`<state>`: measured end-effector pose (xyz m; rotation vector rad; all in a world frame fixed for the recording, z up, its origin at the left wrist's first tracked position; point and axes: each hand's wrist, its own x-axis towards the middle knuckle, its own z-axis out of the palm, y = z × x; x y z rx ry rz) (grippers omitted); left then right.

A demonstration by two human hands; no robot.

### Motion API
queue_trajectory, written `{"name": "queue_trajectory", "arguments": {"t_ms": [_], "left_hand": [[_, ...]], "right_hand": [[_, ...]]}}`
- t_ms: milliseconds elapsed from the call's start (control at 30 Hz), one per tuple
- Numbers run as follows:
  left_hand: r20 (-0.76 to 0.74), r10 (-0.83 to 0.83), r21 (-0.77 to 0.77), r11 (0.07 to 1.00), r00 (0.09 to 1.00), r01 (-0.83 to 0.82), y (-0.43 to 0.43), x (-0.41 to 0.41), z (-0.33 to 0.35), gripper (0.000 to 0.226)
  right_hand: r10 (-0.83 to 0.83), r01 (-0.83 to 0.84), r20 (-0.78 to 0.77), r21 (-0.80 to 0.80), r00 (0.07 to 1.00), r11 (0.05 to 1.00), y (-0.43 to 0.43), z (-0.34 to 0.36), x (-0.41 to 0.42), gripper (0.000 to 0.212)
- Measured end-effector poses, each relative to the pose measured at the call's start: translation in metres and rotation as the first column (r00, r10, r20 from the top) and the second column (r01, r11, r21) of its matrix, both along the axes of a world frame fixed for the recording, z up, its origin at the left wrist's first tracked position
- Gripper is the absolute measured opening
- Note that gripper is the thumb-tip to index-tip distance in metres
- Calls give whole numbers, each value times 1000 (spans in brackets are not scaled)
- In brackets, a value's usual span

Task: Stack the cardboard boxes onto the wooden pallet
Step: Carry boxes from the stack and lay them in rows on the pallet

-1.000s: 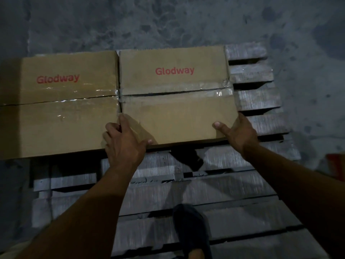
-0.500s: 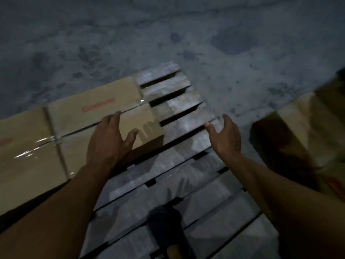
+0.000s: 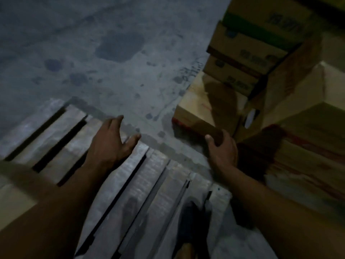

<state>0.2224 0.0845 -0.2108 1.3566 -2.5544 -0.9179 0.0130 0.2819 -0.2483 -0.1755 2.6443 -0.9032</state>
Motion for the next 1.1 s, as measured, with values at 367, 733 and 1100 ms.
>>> {"name": "queue_trajectory", "arguments": {"t_ms": [367, 733, 1100], "left_hand": [[53, -199, 89, 977, 979, 194, -14, -196, -93, 80], [122, -369, 203, 918, 922, 341, -74, -319, -208, 92], [51, -254, 386, 897, 966, 216, -90, -353, -264, 82]], "right_hand": [[-183, 172, 208, 68, 961, 983, 3, -98, -123, 72], [-474, 423, 335, 217, 814, 880, -30, -208, -212, 87], [-668, 672, 219, 71, 711, 738, -46, -252, -215, 116]]}}
